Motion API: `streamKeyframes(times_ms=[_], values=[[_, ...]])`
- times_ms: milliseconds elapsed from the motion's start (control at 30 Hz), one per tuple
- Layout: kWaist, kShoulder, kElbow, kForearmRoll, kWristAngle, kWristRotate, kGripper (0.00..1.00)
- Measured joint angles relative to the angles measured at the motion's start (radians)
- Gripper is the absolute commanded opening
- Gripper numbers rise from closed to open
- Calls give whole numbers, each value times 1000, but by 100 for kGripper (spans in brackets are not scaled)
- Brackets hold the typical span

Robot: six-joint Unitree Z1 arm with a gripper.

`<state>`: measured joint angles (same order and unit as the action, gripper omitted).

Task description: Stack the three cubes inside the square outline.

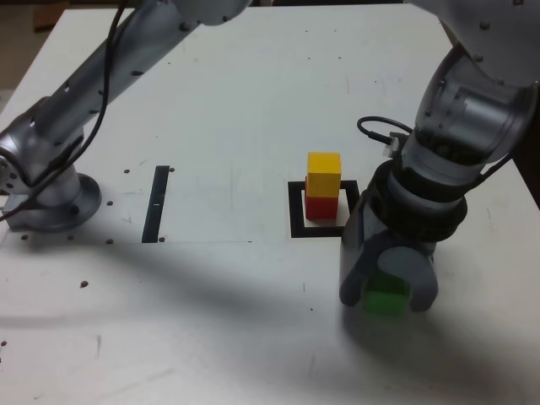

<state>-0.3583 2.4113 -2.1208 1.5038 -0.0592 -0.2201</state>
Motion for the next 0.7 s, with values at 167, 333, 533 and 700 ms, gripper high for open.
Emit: streamKeyframes(times_ms=[167,333,533,700], values=[[0,0,-2,0,1,3,27],[0,0,-3,3,1,12,27],[0,-34,12,21,20,33,27],[0,-136,58,38,48,48,27]])
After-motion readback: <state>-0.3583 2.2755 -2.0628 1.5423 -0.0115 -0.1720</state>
